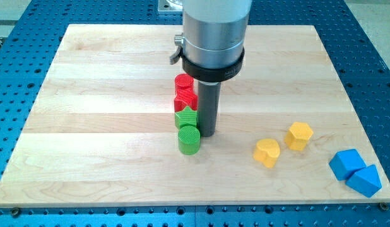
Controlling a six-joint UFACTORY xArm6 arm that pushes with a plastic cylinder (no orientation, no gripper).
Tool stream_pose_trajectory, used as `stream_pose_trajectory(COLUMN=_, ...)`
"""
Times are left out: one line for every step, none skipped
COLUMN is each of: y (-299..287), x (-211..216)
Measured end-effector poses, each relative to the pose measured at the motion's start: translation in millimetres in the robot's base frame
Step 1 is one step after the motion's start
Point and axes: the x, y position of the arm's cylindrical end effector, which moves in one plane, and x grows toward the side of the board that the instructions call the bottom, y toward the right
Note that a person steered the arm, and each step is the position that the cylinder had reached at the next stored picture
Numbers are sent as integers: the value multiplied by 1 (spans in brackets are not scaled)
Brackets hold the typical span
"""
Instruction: Push the yellow blocks towards the center right of the board
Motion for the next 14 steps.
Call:
stream_pose_trajectory(y=0, x=0)
stream_pose_trajectory(y=6, x=2)
stream_pose_trajectory(y=16, x=37)
stream_pose_trajectory(y=16, x=63)
stream_pose_trajectory(y=24, x=77)
stream_pose_trajectory(y=59, x=83)
stream_pose_trajectory(y=61, x=79)
stream_pose_trajectory(y=91, x=42)
stream_pose_trajectory(y=104, x=31)
stream_pose_trajectory(y=103, x=31)
stream_pose_trajectory(y=82, x=47)
stream_pose_trajectory(y=108, x=46)
stream_pose_trajectory(y=148, x=1)
stream_pose_trajectory(y=149, x=-8)
